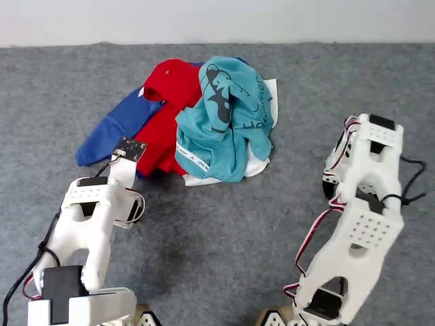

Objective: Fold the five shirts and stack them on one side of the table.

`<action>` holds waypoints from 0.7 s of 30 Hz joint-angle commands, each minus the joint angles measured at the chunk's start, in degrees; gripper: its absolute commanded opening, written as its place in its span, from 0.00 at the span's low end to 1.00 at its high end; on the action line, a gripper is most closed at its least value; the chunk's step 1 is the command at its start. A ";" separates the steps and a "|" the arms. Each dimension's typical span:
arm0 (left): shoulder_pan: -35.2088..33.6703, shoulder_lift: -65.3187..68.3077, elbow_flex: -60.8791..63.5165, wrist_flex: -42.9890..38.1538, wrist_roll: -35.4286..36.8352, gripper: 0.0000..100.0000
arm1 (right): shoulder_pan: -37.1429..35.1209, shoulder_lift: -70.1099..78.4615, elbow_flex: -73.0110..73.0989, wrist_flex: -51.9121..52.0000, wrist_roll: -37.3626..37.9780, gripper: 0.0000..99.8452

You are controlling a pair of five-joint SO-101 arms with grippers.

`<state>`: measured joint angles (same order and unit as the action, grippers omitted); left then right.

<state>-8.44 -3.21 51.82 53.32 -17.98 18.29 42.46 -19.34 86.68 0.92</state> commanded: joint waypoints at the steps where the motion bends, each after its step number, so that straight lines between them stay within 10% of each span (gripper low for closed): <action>1: 2.55 1.49 3.74 1.76 -0.44 0.14 | -0.92 4.53 -0.44 -0.84 -0.53 0.50; 21: 2.90 1.49 3.82 1.93 -0.53 0.14 | -2.77 5.67 -1.85 0.04 -0.53 0.50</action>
<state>-8.18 -3.21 51.82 53.32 -17.98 17.14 43.96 -20.75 86.86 1.01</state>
